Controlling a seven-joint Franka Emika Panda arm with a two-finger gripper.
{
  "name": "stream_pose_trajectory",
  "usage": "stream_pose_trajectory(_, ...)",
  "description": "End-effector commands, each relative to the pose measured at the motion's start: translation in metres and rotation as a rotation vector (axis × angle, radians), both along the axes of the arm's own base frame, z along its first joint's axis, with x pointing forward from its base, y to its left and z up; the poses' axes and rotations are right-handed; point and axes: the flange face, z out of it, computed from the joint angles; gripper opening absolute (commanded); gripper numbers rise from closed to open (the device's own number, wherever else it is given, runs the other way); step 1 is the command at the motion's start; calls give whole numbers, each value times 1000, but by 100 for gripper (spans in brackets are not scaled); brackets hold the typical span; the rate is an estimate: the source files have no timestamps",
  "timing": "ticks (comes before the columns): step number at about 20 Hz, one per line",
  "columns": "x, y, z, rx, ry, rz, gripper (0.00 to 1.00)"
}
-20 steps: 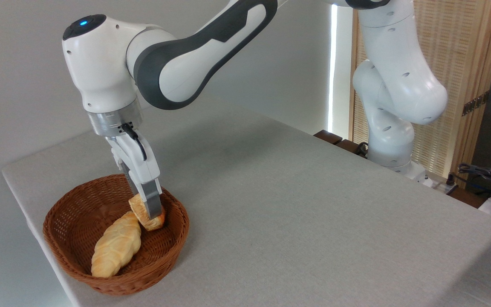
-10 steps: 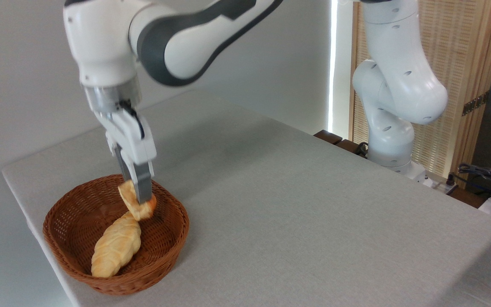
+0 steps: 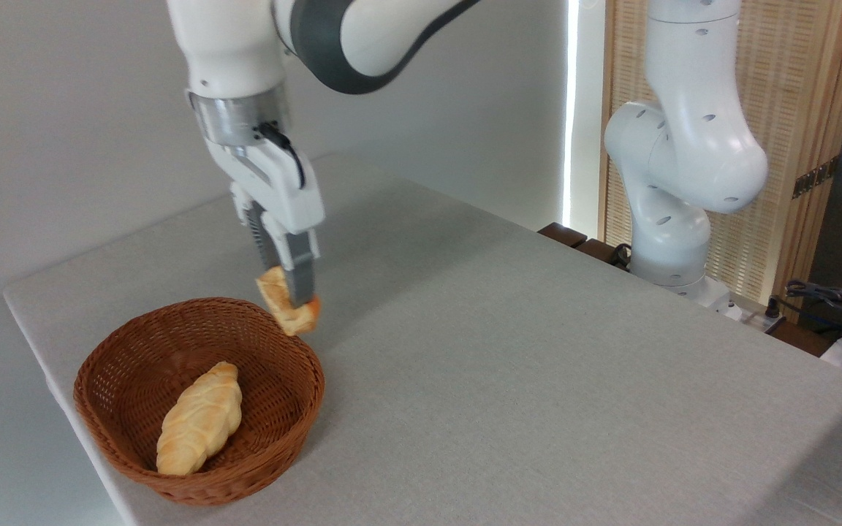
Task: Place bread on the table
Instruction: 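Lift the small bread roll out of the basket, then move the roll beside the basket and lower it onto the table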
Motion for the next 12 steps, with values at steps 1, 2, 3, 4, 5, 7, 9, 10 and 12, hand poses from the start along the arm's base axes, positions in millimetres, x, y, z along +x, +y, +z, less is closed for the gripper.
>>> stream_pose_trajectory(1,-26,-12,-22,18,68,21,56)
stream_pose_trajectory(2,-28,-15,-27,22,79,33,60)
stream_pose_trajectory(3,-31,-22,-32,26,89,21,64)
stream_pose_trajectory(4,-33,-27,-39,31,102,12,77)
stream_pose_trajectory(5,-34,-31,-43,33,108,6,100)
stream_pose_trajectory(7,-35,-40,-51,38,122,-9,100)
stream_pose_trajectory(9,-35,-46,-56,41,131,-20,100)
stream_pose_trajectory(10,-35,-46,-58,41,134,-20,100)
stream_pose_trajectory(12,-34,-46,-58,42,136,-22,100)
